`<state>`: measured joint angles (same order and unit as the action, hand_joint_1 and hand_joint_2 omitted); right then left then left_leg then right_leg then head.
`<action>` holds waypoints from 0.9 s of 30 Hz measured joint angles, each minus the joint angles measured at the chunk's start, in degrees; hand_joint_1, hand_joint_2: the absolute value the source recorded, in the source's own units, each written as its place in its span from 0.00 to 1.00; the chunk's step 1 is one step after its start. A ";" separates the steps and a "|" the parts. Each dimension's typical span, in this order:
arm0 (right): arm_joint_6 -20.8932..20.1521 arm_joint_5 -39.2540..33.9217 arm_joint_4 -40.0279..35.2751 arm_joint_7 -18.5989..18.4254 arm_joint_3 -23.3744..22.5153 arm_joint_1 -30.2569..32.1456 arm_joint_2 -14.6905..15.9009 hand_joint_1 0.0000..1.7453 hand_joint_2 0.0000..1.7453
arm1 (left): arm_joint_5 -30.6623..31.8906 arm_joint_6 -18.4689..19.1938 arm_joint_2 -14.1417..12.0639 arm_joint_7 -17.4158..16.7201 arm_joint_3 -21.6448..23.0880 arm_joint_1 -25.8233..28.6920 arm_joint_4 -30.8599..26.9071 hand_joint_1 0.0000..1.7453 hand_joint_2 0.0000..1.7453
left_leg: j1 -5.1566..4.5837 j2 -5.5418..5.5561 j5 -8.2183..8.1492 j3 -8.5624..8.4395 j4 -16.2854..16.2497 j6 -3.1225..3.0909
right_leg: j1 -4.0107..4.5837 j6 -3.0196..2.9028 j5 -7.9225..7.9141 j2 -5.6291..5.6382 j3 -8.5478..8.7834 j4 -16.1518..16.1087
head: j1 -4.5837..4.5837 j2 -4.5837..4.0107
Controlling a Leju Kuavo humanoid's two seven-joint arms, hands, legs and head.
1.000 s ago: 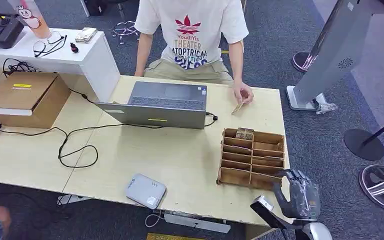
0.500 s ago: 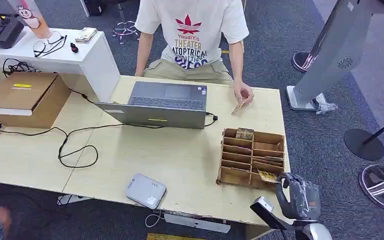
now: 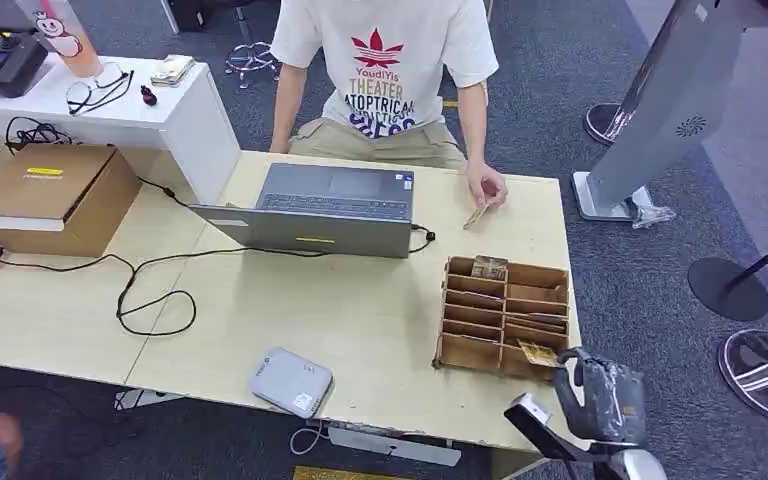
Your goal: Pass the card to the sensor for recognition and then transmit it.
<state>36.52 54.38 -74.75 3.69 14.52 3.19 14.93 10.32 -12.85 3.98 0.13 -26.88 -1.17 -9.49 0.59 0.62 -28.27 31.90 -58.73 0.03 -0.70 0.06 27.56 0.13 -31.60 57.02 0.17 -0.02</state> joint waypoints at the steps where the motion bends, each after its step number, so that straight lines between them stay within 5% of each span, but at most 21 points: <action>1: -0.02 -0.29 -0.13 0.04 -0.18 0.01 0.02 1.00 1.00 | 0.02 0.02 0.00 0.00 0.00 0.00 0.00 0.00 0.00 | 0.00 0.00 0.00 0.00 0.00 0.00 | 0.00 0.00 0.00 0.00 0.00 0.00 | 0.00 0.00; 27: -2.43 -8.29 -4.61 6.51 -4.57 -6.18 1.07 1.00 1.00 | 1.42 1.44 0.07 0.52 0.00 -0.03 0.00 0.00 0.00 | 0.00 0.00 0.01 0.00 0.00 0.00 | 0.00 -0.01 -0.01 0.00 0.01 0.01 | 0.00 0.00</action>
<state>34.10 46.10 -79.36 10.21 9.95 -2.98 16.00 11.74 -11.41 4.04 0.66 -26.88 -1.20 -9.49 0.59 0.62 -28.27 31.91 -58.73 0.03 -0.70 0.06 27.55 0.13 -31.60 57.03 0.17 -0.02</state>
